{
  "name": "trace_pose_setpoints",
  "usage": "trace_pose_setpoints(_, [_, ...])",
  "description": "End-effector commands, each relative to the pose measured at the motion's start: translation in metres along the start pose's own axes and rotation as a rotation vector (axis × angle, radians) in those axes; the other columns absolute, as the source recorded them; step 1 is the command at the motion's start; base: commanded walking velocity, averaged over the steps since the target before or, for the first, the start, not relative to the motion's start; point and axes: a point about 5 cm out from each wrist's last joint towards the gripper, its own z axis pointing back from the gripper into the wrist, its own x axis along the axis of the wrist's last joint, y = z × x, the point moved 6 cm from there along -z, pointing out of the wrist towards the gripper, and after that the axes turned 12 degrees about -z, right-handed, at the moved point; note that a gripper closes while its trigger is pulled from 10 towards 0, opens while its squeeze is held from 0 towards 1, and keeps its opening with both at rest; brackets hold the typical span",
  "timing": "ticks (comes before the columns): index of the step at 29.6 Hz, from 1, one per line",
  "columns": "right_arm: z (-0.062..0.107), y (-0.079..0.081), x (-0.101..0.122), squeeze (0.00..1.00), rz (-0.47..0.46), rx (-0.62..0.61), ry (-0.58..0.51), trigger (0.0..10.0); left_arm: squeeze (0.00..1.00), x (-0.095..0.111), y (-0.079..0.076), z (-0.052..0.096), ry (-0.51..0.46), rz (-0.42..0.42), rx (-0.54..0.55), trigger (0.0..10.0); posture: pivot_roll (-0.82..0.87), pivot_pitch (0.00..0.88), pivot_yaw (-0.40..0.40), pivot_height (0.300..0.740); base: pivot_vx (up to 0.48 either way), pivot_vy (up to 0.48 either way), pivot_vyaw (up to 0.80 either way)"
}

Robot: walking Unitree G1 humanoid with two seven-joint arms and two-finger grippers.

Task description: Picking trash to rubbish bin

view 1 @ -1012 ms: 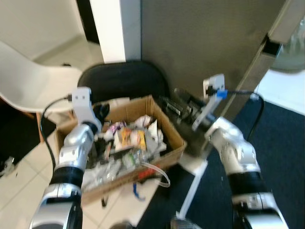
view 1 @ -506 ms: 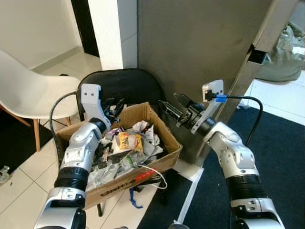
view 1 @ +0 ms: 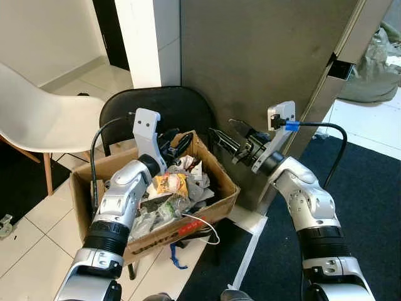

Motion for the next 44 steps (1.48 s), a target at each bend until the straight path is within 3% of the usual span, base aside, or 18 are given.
trace_pose_setpoints(1, [0.0011,-0.0016,0.0000,0.00,-0.020,-0.003,-0.002,10.0,0.00,-0.0044,-0.0043,0.0006,0.025,-0.018,-0.015,10.0,-0.08,0.000,0.022,0.740,-0.341,0.000,0.00])
trace_pose_setpoints(44, [0.0013,-0.0020,0.0009,0.00,-0.022,-0.003,-0.006,10.0,0.00,-0.0053,-0.0047,0.0007,0.025,-0.002,-0.011,10.0,-0.08,0.000,0.024,0.740,-0.381,0.000,0.00])
